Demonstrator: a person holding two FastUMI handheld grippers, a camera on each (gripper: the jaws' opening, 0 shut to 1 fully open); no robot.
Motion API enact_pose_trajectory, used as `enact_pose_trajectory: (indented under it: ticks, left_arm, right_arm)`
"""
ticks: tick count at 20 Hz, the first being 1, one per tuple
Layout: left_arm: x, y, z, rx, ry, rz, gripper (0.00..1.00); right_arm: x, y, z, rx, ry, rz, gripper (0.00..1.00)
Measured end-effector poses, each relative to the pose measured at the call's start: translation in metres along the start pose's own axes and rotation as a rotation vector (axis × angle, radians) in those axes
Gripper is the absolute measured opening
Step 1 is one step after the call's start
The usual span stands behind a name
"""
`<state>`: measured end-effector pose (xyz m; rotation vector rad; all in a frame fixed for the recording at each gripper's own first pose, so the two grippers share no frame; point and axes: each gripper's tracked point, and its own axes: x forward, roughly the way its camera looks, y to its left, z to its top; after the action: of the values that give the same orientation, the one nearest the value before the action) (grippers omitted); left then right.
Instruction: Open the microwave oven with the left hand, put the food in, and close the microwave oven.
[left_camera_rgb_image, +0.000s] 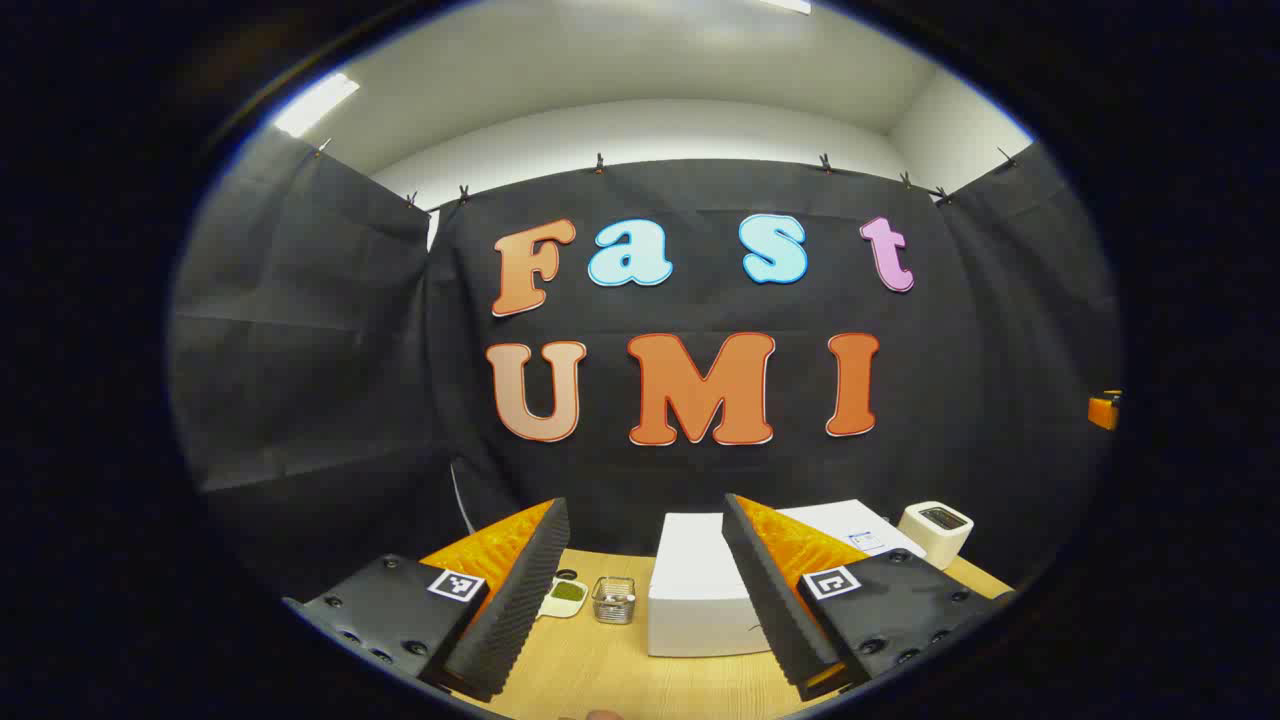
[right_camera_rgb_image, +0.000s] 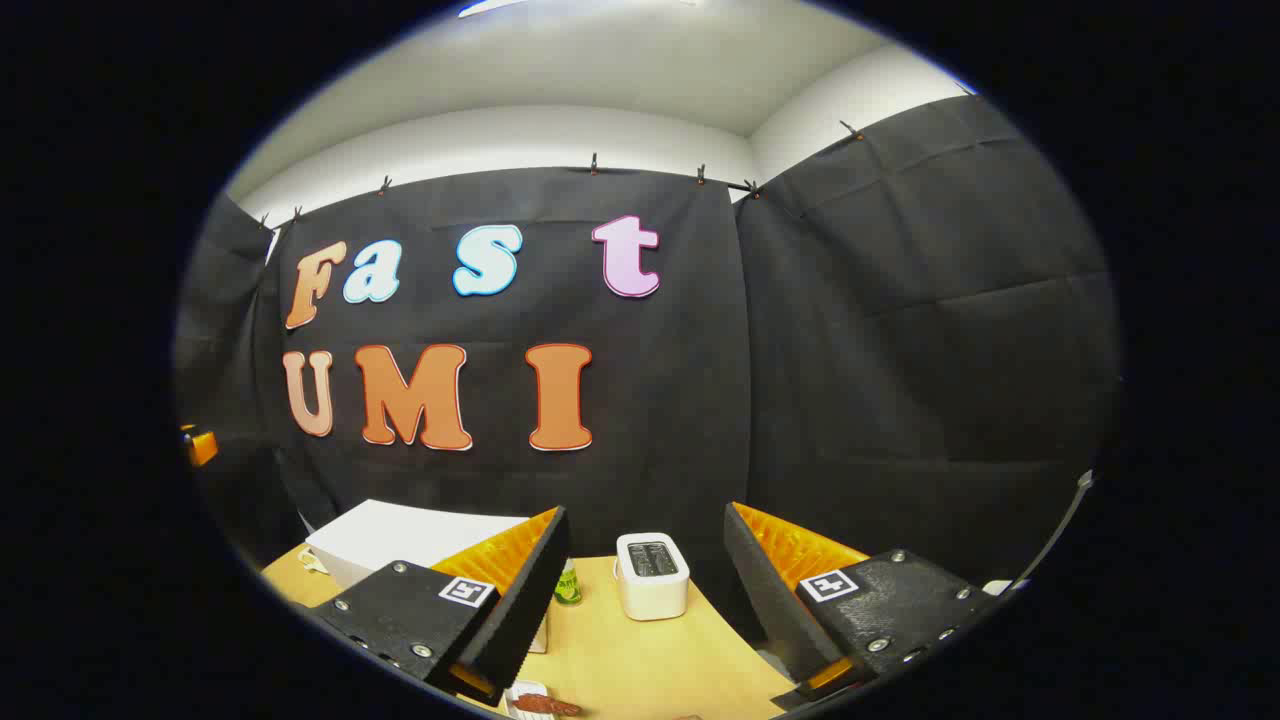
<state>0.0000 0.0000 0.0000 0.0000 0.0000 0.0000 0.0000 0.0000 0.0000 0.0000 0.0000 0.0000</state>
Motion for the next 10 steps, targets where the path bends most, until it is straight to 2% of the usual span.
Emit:
enact_pose_trajectory:
  ticks: [1,2,3,4,5,6,7,8,10]
  left_arm:
    - [-0.001,0.002,0.0,-0.002,0.005,0.01,0.96]
    - [-0.002,0.005,-0.001,-0.006,0.007,0.02,0.96]
    - [-0.002,0.007,0.0,-0.014,0.005,0.032,1.0]
    - [-0.005,0.01,0.002,-0.028,-0.001,0.046,1.0]
    - [-0.006,0.011,0.003,-0.044,-0.003,0.055,1.0]
    - [-0.006,0.01,0.0,-0.056,0.002,0.057,1.0]
    - [-0.007,0.01,-0.001,-0.059,0.009,0.061,0.96]
    - [-0.008,0.012,-0.002,-0.055,0.011,0.067,1.0]
    - [-0.01,0.013,0.003,-0.044,0.007,0.078,0.97]
  right_arm:
    - [0.002,-0.001,-0.002,-0.002,0.01,0.003,0.95]
    - [0.003,-0.002,-0.003,0.002,0.016,0.008,1.0]
    - [0.005,-0.003,-0.005,0.009,0.026,0.012,0.95]
    - [0.006,-0.004,-0.008,0.017,0.038,0.022,1.0]
    - [0.008,-0.005,-0.012,0.019,0.046,0.026,0.95]
    - [0.01,-0.01,-0.014,0.013,0.048,0.019,1.0]
    - [0.012,-0.012,-0.015,0.006,0.049,0.015,0.95]
    - [0.013,-0.014,-0.016,0.001,0.051,0.017,0.95]
    - [0.013,-0.01,-0.016,0.005,0.05,0.035,0.96]
